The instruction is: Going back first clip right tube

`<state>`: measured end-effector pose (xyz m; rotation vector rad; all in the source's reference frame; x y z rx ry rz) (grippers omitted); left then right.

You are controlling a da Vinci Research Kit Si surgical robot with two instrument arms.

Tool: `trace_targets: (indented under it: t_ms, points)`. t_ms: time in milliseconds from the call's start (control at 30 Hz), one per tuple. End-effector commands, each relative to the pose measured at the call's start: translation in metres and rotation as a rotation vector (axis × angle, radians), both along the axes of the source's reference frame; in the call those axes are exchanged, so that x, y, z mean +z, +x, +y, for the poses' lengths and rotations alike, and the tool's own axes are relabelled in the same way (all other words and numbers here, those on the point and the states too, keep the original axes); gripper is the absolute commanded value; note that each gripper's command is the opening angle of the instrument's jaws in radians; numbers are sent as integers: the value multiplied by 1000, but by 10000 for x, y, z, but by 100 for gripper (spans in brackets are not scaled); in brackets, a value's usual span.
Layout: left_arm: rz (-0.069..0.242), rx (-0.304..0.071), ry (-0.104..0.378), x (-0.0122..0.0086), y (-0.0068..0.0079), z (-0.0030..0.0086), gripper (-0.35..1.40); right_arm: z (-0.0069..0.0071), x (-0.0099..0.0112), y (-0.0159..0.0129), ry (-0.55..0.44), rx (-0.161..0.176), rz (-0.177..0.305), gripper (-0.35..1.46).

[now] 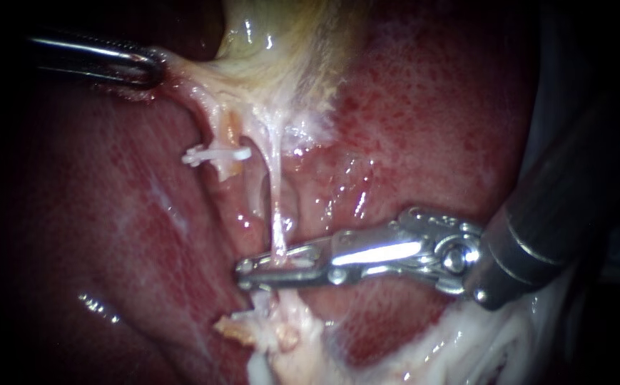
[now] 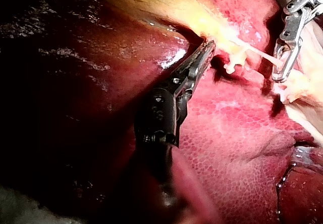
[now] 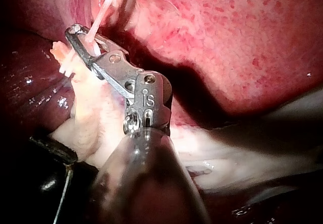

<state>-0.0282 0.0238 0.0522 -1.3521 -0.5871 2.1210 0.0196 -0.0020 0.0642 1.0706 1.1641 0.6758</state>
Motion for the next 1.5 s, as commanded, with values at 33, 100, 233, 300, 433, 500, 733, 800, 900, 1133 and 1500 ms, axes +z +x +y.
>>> trace_targets:
  t_ms: [33, 100, 233, 300, 433, 500, 733, 800, 900, 1133, 1500]
  points:
    - [0, 0, 0, 0, 0, 0, -35, -1, 0, 0, -1, 0, 0, -35]
    - [0, 0, 0, 0, 0, 0, -35, -2, 0, 2, -49, 3, 11, 2]
    - [0, 0, 0, 0, 1, 0, -35, -2, 0, 0, -248, 23, -58, 46]
    - [-1, 1, 0, 0, 1, 0, -35, -2, 0, -5, -340, 13, -82, 48]
    - [-1, 1, 0, 0, 2, 0, -35, -5, -1, -22, -457, 14, -87, 49]
    - [-1, 1, 0, 0, 2, 0, -35, -6, -4, -33, -513, 8, -86, 50]
    - [-1, 1, 0, 0, 3, -1, -35, 9, -30, -79, -691, -20, -73, 50]
    - [0, 1, -1, 0, 3, -1, -35, 19, -41, -96, -725, -30, -66, 50]
    - [0, 1, -1, 0, 3, -2, -35, 32, -55, -119, -768, -41, -64, 50]
    - [0, 0, -1, 2, 2, -2, -35, 53, -70, -150, -826, -65, -79, 50]
    - [20, 25, -17, 45, -24, -18, -35, 55, -71, -155, -832, -62, -83, 50]
